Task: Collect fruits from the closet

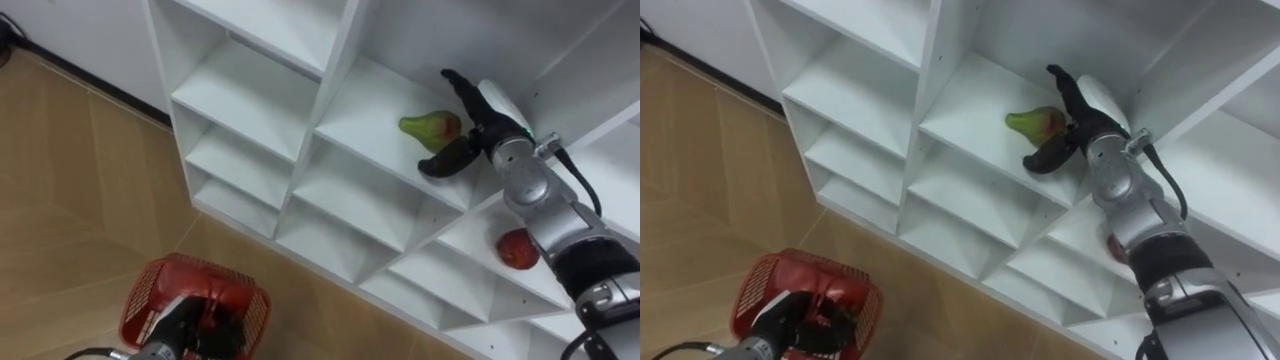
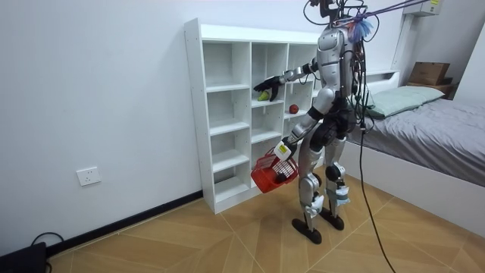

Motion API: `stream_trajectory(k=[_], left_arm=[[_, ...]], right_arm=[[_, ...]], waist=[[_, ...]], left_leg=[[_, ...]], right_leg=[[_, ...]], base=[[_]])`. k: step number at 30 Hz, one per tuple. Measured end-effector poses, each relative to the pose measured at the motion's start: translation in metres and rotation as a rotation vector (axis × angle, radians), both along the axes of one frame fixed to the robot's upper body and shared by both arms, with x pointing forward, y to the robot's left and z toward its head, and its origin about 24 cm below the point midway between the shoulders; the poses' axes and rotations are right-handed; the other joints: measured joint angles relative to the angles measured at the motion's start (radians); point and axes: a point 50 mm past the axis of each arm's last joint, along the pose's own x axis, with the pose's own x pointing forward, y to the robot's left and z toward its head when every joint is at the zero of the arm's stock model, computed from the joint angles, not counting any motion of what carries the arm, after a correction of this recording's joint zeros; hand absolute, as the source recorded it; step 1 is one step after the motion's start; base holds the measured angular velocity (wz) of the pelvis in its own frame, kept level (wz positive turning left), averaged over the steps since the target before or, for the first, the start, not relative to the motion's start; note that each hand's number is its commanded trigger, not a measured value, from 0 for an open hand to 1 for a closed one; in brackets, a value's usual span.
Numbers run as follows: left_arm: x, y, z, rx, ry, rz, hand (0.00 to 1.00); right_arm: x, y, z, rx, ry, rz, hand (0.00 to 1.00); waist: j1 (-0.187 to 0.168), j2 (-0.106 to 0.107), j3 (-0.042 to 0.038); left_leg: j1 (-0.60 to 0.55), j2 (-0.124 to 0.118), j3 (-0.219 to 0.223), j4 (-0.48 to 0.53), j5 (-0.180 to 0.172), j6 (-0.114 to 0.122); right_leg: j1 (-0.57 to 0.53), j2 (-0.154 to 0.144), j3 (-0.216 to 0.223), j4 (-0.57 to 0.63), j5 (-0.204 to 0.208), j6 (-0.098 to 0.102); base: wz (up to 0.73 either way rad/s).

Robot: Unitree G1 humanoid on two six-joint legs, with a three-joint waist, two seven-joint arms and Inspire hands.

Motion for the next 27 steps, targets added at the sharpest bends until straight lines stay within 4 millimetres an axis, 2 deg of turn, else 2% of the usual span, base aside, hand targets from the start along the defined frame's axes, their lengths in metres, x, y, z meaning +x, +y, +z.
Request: stream_trajectory(k=[10, 17, 22, 27], left_arm=[[0.0024, -0.0034, 0.0007, 0.009, 0.002, -0.044, 1.0], [0.002, -0.0041, 0.0003, 0.013, 0.006, -0.056, 1.0], [0.0021, -0.0049, 0.0002, 0.013, 0.007, -0.062, 1.0], [0.0036, -0.0056, 0.0006, 0.012, 0.003, -0.063, 1.0]], right_arm=[[0.0038, -0.0028, 0.0081, 0.023, 0.001, 0.013, 0.0], [0.0027, -0.0019, 0.0052, 0.028, 0.039, 0.041, 0.0], [0.0019, -0.0015, 0.0033, 0.041, 0.063, 0.055, 0.0], [0.0006, -0.0076, 0.0015, 0.044, 0.083, 0.043, 0.0]], waist=[[-0.002, 0.003, -0.0004], [0.0, 0.016, 0.0002], [0.0, 0.014, -0.0024], [0.011, 0.017, -0.0003]], left_leg=[[-0.034, 0.0, 0.0, 0.003, 0.012, -0.001], [-0.033, 0.001, -0.001, 0.002, 0.018, -0.002], [-0.033, 0.001, -0.005, -0.002, 0.024, -0.004], [-0.034, 0.002, -0.009, -0.002, 0.026, -0.005]], right_leg=[[-0.033, 0.0, -0.003, 0.001, 0.007, -0.006], [-0.033, 0.0, -0.003, 0.001, 0.013, -0.008], [-0.033, 0.001, -0.01, 0.002, 0.015, -0.01], [-0.033, 0.0, -0.016, 0.002, 0.015, -0.012]], base=[[0.0], [0.0], [0.02], [0.03]])
